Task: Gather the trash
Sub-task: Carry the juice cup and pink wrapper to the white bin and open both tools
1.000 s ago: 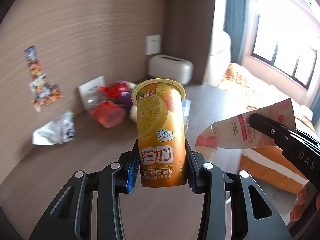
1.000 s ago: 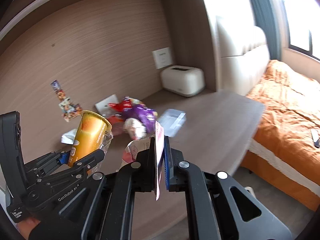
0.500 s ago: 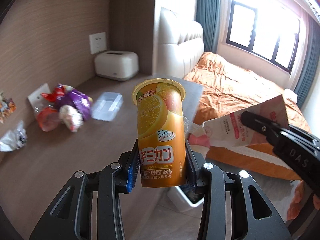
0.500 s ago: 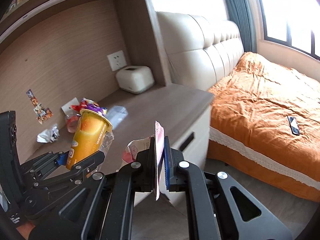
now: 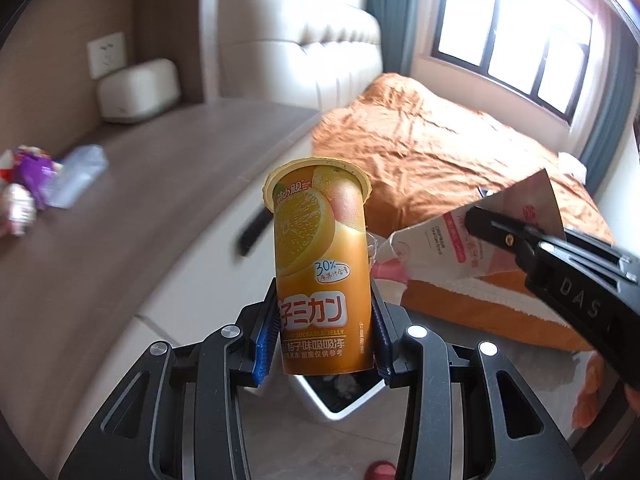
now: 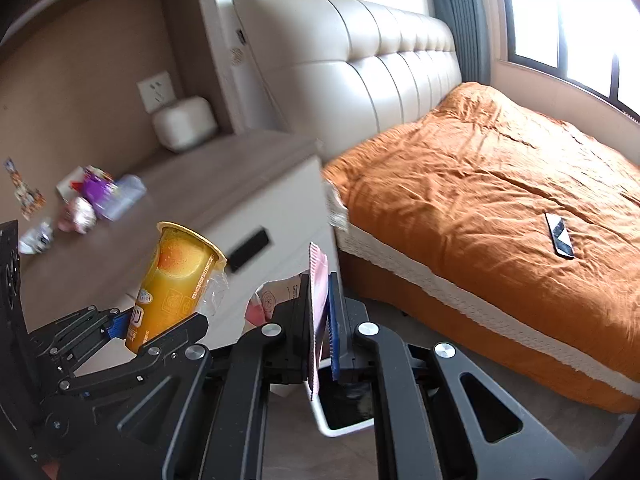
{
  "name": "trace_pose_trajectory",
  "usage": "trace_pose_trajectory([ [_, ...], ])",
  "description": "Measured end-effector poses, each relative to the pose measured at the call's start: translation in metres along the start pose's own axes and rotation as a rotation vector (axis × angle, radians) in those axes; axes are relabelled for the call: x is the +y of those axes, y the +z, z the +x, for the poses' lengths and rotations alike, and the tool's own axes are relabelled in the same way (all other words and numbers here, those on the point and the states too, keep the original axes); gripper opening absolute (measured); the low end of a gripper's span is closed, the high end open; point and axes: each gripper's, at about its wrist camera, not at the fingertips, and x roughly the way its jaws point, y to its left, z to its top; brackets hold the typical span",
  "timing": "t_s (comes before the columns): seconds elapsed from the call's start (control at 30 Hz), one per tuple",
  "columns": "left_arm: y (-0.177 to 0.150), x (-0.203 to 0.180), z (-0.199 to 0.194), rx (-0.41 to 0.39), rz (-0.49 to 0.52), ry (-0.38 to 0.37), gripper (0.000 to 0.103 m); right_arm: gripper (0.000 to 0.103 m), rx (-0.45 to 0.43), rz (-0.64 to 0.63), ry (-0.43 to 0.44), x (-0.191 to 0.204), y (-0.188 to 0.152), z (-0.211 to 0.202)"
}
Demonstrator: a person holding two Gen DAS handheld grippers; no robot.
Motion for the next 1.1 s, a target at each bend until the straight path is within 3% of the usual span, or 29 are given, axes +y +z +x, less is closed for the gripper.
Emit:
trace_pose_trajectory([
  [0.2,-0.028,-0.020,0.070,0.067,0.023,-0.018,0.040,0.008,0.046,-0.014,-0.047,-0.038,-0.035,0.047],
  [0.5,-0.093,-0.028,0.185,0.158,0.048,-0.044,0.040,0.008,0.138,-0.044,-0.083,-0.076,-0.113,0.149],
  [0.9,-0.195,-0.016,0.319,0.245,0.021,-0.065,0.040,0.010,0.231,-0.129,-0.057,-0.086,-0.220,0.270],
  [0.93,-0.201,-0.016,0.328,0.261,0.024,-0.078,0.042,0.022,0.225,-0.141,-0.055,-0.085,-0.225,0.276],
  [0.97,-0.209,-0.017,0.340,0.286,0.033,-0.091,0.046,0.077,0.229,-0.160,-0.038,-0.085,-0.232,0.283],
  [1.0,-0.215,-0.018,0.347,0.300,0.042,-0.074,0.082,0.100,0.237,-0.182,-0.022,-0.085,-0.239,0.292],
  [1.03,-0.224,-0.018,0.357,0.298,0.059,-0.037,0.099,0.100,0.227,-0.191,-0.006,-0.086,-0.246,0.297],
  [1.1,-0.235,-0.021,0.367,0.283,0.089,-0.045,0.099,0.099,0.269,-0.210,0.035,-0.087,-0.259,0.314],
])
